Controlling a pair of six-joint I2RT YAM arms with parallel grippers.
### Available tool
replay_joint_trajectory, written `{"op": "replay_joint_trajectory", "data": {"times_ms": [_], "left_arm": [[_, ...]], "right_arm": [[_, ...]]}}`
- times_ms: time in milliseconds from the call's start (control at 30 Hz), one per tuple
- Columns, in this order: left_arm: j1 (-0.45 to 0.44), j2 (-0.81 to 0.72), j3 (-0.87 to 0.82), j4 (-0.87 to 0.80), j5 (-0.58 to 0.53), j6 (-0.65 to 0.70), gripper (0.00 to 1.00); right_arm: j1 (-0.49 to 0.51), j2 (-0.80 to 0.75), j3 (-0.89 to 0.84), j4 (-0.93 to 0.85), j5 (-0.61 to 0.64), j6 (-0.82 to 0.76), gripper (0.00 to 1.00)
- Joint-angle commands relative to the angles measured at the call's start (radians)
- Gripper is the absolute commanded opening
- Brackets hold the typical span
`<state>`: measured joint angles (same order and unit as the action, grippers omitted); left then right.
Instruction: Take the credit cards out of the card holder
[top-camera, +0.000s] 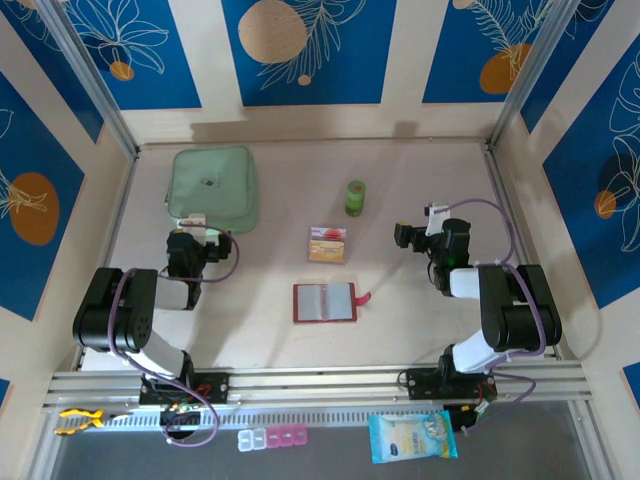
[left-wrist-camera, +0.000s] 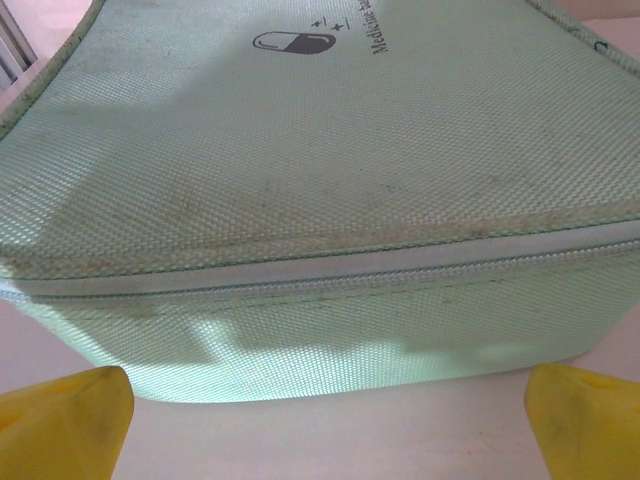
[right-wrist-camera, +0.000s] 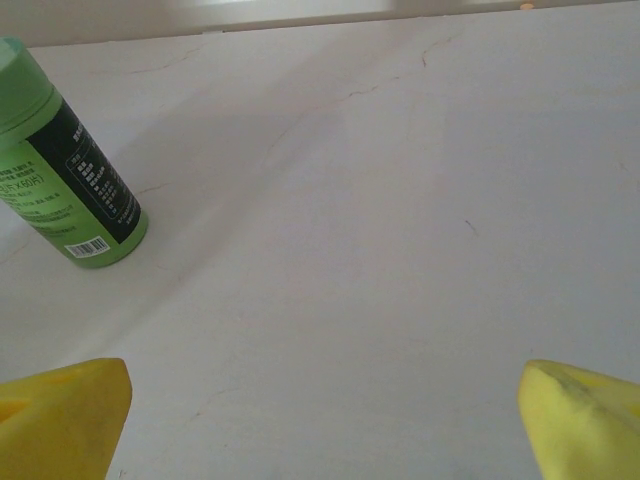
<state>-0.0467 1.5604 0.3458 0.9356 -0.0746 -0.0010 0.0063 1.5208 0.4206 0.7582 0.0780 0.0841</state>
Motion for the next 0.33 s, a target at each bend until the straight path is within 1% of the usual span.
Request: {"op": "replay_joint_trajectory", "data": {"times_ms": [0, 300], "left_arm": [[0.005, 0.002, 0.010, 0.036, 0.031, 0.013, 1.00], [0.005, 0.001, 0.010, 0.038, 0.032, 0.012, 1.00]], "right_arm": [[-0.006, 0.001, -0.001, 0.040, -0.011, 0.009, 0.99], [-0.009, 0.001, -0.003, 0.043, -0.017, 0.011, 0.99]]}}
